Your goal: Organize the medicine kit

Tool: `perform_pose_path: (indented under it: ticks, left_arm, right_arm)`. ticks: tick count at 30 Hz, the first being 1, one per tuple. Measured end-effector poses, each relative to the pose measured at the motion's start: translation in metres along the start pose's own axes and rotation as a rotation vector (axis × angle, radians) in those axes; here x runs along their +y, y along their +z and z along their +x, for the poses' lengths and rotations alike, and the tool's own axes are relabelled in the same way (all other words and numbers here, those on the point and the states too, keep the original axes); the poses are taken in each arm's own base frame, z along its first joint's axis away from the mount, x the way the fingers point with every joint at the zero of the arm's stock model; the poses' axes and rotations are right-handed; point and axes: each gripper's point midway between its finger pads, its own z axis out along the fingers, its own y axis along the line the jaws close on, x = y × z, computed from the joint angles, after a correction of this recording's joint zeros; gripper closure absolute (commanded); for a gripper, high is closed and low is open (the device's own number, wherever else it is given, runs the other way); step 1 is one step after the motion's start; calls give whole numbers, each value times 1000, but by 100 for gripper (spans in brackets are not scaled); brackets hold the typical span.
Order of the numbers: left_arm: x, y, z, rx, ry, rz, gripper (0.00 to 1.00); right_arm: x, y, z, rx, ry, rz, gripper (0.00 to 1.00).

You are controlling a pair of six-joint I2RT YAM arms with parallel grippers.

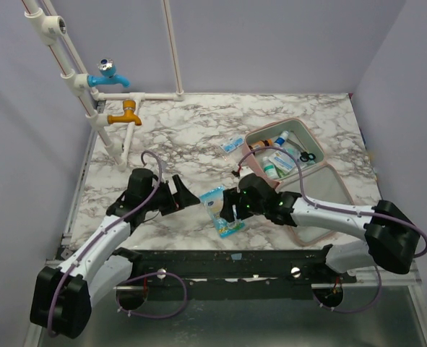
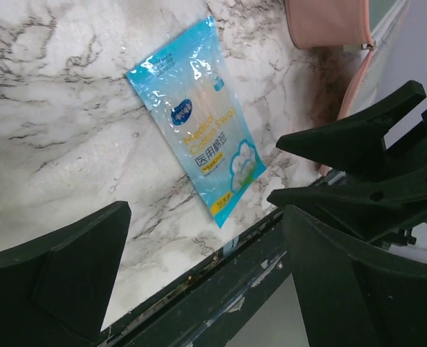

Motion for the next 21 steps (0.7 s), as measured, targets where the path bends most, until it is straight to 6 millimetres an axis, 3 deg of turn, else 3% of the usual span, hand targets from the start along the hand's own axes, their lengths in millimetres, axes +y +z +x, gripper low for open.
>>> perform_pose_path:
  ticks: [10,21]
  left_arm:
    - [-4,-26,-20,-169,44,-54,7]
    - [3,-31,-19,-189,36,-94,7]
  right_arm:
    - [11,28,-15,-14,-71,82,30]
    - [-4,58,5,59,-134,213,39]
